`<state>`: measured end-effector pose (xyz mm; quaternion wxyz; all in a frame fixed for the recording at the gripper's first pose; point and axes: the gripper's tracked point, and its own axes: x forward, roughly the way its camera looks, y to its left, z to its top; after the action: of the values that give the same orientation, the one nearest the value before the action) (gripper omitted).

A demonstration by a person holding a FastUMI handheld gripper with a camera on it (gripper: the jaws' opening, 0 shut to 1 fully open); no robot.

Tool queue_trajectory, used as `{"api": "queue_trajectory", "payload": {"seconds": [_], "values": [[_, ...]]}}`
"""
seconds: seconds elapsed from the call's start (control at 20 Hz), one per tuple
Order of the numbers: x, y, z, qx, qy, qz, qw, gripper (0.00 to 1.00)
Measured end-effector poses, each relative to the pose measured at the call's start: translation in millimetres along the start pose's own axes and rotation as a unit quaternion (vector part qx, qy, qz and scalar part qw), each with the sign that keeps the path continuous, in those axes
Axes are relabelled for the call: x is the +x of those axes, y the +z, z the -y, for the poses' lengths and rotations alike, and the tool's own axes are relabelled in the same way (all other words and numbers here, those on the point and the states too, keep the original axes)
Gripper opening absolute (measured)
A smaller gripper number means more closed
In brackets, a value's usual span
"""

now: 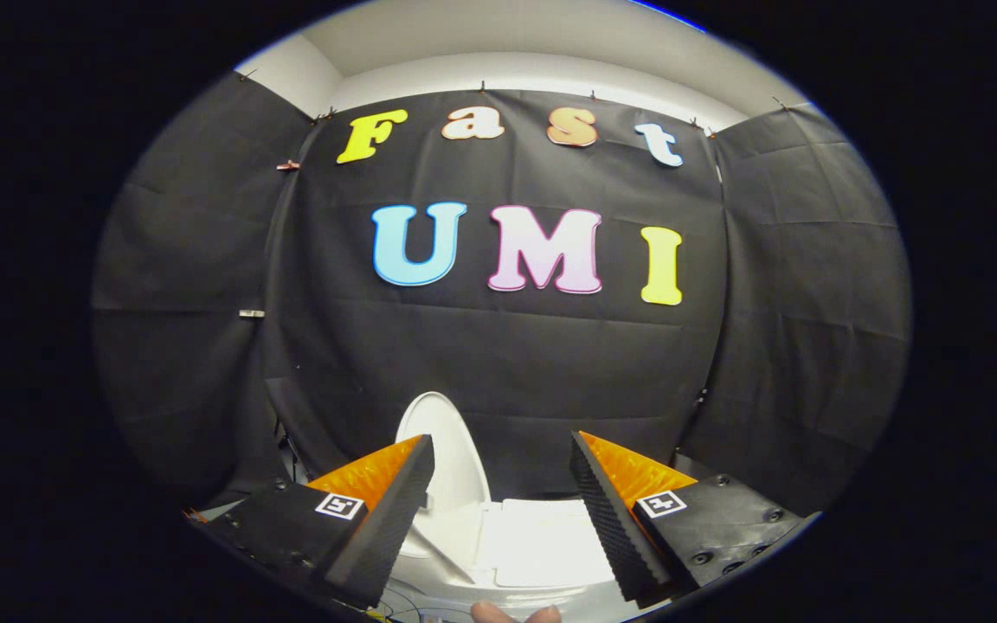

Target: Open the toilet lid.

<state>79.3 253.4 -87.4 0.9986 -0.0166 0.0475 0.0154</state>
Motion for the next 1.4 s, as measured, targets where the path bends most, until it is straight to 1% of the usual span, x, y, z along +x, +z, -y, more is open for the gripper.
{"api": "queue_trajectory", "payload": {"seconds": [0.3, 0.5, 0.65, 0.9, 1.05, 1.15, 1.4], "values": [[-17, 22, 32, 0.013, -0.012, 0.018, 1.0, 0.99], [-36, 37, 45, -0.01, -0.032, 0.028, 0.999, 0.99], [-56, 42, 49, -0.016, -0.046, 0.031, 0.998, 0.99], [-74, 47, 44, -0.004, -0.05, 0.035, 0.998, 0.99], [-77, 42, 47, 0.004, -0.057, 0.025, 0.998, 0.99], [-79, 41, 43, 0.013, -0.056, 0.023, 0.998, 0.99], [-84, 47, 33, 0.011, -0.052, 0.028, 0.998, 0.99]]}}
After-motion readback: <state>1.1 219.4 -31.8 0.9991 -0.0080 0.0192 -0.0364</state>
